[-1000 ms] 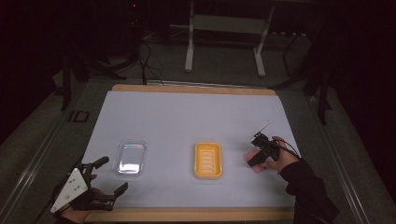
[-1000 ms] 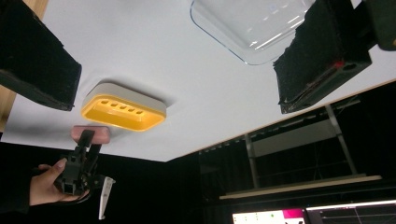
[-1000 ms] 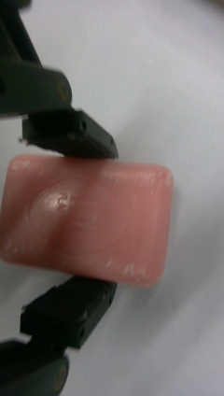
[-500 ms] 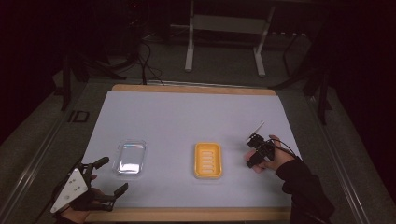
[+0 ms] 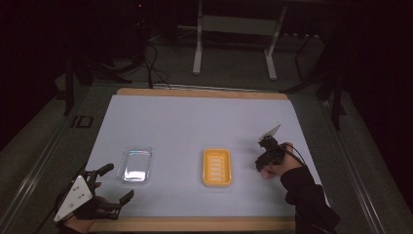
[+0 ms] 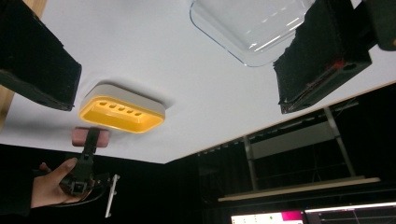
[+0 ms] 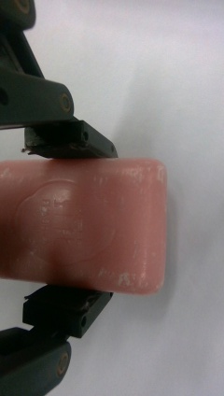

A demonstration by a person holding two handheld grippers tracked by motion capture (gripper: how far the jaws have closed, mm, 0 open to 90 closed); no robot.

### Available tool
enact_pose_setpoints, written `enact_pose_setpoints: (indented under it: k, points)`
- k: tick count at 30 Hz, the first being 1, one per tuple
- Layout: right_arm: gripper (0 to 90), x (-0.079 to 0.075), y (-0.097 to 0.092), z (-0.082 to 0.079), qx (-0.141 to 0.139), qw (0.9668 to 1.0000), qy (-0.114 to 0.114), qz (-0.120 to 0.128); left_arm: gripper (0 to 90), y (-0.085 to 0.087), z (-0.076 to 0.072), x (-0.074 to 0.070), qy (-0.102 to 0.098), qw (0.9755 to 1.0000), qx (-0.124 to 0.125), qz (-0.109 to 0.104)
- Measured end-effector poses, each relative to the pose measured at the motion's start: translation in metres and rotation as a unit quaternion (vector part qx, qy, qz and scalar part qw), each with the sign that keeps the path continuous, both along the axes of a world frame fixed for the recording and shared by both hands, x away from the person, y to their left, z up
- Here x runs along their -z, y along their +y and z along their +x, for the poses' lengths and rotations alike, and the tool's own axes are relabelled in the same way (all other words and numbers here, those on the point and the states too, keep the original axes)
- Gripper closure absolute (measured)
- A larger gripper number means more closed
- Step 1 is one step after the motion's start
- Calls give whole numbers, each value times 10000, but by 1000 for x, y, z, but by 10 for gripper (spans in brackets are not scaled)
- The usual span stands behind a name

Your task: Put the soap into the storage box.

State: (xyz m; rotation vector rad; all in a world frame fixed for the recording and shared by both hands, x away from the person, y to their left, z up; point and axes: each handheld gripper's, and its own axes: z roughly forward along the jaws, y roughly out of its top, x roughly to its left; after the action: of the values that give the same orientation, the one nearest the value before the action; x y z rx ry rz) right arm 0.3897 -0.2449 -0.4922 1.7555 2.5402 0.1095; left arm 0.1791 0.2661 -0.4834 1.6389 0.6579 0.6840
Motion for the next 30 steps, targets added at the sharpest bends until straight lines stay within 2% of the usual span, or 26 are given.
enact_pose_setpoints:
  k: [4,6,11,14,22,23,30]
  points:
    - [375,-11,2,-1,166,9998,-44,28,6,0,0,-1,6,10000,-15,-34]
    - [374,-17,6,-3,228,9997,-92,-55,5,0,1,-1,15,10000,-50,-34]
    - [375,-26,13,-7,391,9989,-252,-72,6,-2,1,-1,38,9999,-104,-28]
    - [374,-29,17,-9,454,9986,-262,-66,6,-3,1,-2,36,9999,-115,-17]
    - [374,-38,36,-13,374,9989,-292,17,5,-4,0,-3,39,10000,-48,-64]
    - [374,-42,43,-14,350,9989,-295,29,6,-5,0,-3,33,10000,-54,-45]
    - [374,-45,53,-13,406,9988,-279,59,6,-7,-4,-4,-40,9998,-190,-41]
